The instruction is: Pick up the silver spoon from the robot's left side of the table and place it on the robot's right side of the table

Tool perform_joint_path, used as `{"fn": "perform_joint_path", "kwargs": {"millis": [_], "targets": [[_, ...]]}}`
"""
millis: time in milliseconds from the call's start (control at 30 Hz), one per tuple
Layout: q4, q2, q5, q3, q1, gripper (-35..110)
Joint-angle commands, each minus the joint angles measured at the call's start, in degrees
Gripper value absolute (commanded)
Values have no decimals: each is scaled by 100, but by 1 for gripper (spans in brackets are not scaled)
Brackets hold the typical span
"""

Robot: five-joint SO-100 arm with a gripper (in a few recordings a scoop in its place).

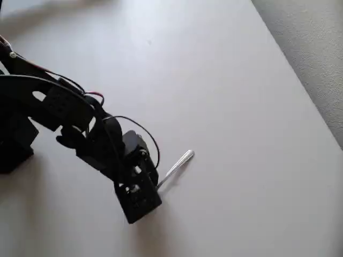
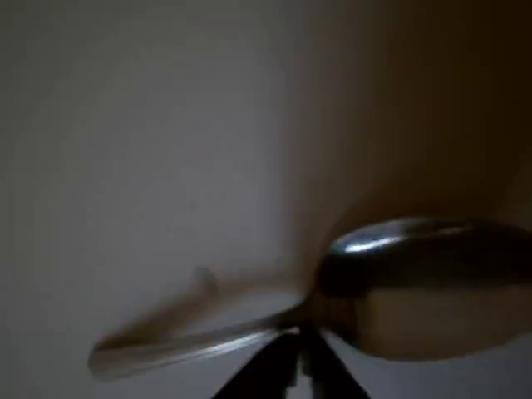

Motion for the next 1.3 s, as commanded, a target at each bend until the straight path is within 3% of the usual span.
{"fn": "perform_joint_path", "kwargs": {"millis": [0, 100, 333, 433, 500, 600, 800, 1267], "targets": [[545, 404, 88, -272, -53, -2], [1257, 1354, 826, 79, -448, -2], [4166, 5730, 4359, 721, -2312, -2], [5010, 8780, 4535, 1485, -3753, -2], [4649, 10380, 4210, 2347, -3656, -2], [5071, 9949, 3990, 3103, -3437, -1], [4904, 10397, 3753, 5150, -2250, -2], [5019, 10389, 3885, 5115, -2109, -2]]}}
